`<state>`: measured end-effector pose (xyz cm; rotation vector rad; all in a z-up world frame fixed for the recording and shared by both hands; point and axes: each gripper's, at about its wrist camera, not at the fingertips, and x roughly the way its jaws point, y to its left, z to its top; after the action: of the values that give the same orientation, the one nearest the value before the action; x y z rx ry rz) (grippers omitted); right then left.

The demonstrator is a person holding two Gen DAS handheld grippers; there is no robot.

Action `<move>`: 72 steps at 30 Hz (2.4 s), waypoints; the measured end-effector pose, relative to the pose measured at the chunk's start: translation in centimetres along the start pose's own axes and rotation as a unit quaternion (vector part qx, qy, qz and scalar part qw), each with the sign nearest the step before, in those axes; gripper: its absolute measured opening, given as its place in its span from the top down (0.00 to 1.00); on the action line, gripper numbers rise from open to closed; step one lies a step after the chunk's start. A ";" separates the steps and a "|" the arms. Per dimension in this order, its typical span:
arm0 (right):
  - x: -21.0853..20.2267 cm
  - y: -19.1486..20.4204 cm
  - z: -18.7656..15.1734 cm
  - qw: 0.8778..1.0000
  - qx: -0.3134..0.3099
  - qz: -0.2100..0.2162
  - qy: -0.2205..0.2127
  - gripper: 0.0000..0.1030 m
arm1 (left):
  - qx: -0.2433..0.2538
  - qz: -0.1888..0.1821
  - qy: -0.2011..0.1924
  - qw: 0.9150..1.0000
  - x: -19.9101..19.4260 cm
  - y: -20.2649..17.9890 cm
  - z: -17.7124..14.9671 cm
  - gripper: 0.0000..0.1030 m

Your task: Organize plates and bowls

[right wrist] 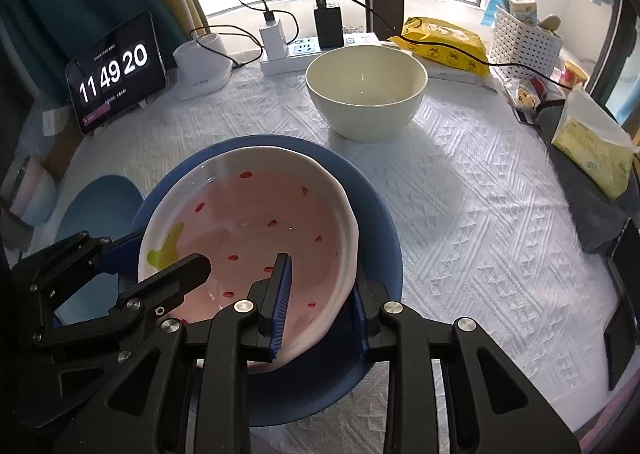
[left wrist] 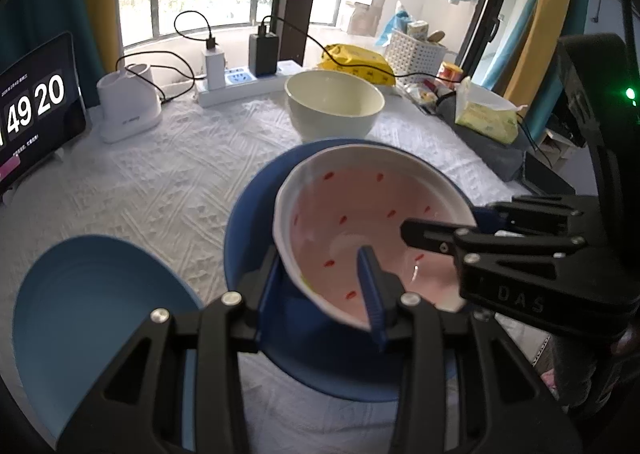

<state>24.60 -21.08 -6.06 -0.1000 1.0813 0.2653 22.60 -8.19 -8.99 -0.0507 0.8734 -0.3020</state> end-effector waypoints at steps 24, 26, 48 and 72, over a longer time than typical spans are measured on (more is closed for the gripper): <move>-0.4 1.2 -0.1 0.998 -0.058 -0.033 0.007 0.71 | -0.012 0.007 -0.018 1.000 -1.7 1.0 -0.1 0.60; -0.6 1.0 0.1 0.998 -0.055 -0.033 0.004 0.71 | -0.013 0.008 -0.020 1.000 -1.9 1.0 -0.1 0.60; -3.0 -0.4 1.3 0.998 -0.033 -0.013 -0.042 0.71 | -0.008 0.014 -0.052 0.999 -3.6 0.8 1.7 0.59; -3.8 -2.4 3.4 0.997 -0.020 0.012 -0.079 0.71 | 0.022 0.013 -0.057 0.998 -2.4 -1.0 5.3 0.59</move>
<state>26.48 -23.34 -1.25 -0.0998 0.9208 0.3115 24.90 -8.89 -3.63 -0.0159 0.7527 -0.2911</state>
